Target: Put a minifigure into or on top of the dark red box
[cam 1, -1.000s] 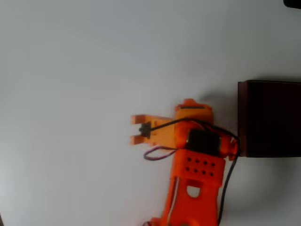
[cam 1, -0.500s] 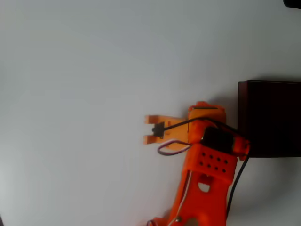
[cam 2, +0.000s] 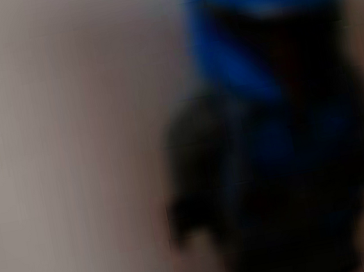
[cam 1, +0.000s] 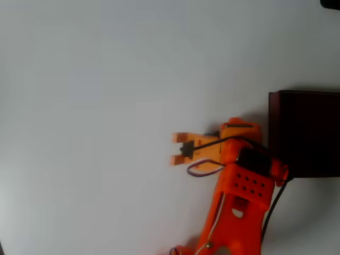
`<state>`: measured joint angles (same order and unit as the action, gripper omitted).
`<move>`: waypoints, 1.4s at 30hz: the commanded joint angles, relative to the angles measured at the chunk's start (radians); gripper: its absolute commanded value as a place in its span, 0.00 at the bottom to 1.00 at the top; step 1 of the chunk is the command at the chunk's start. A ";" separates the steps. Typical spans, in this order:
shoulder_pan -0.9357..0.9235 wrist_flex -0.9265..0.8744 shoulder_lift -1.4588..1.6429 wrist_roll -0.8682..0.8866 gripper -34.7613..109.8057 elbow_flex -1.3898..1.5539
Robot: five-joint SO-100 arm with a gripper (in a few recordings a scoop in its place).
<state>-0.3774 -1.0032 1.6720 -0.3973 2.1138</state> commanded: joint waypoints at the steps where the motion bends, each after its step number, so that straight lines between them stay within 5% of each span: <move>1: -0.031 0.003 0.002 -0.037 0.39 0.006; 42: -0.015 -0.084 -0.149 0.000 0.36 -0.141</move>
<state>-0.3697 -1.0692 1.5186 -0.3912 1.9972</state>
